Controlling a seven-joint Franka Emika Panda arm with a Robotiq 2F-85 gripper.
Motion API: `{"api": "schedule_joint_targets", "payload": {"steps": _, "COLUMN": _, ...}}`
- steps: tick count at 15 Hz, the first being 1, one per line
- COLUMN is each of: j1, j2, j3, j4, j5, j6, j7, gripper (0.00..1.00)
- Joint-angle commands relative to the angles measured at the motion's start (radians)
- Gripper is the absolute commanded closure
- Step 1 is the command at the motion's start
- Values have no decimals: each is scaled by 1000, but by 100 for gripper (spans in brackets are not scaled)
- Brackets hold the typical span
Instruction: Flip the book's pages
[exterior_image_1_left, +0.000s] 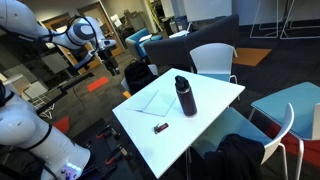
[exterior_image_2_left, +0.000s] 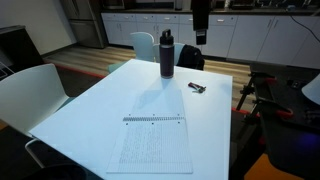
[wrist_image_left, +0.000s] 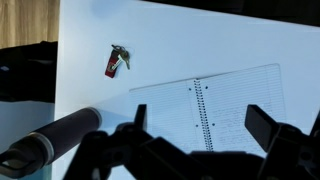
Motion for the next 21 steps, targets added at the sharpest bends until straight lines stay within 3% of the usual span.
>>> {"api": "schedule_joint_targets", "payload": {"steps": 1, "j1": 13, "j2": -1, "j3": -14, "j4": 2, "j5": -1, "j6": -2, "j7": 1, "gripper": 0}}
{"api": "schedule_joint_targets", "payload": {"steps": 2, "j1": 18, "j2": 64, "j3": -1, "j4": 22, "j5": -64, "j6": 9, "j7": 63, "gripper": 0}}
{"api": "schedule_joint_targets", "payload": {"steps": 8, "j1": 124, "j2": 307, "j3": 22, "j4": 12, "j5": -138, "j6": 269, "j7": -20, "gripper": 0}}
{"api": "schedule_joint_targets", "payload": {"steps": 13, "j1": 243, "j2": 532, "j3": -32, "j4": 81, "j5": -223, "j6": 445, "j7": -15, "gripper": 0}}
{"api": "schedule_joint_targets", "payload": {"steps": 21, "j1": 302, "j2": 577, "j3": -91, "j4": 108, "j5": -202, "j6": 477, "j7": 17, "gripper": 0}}
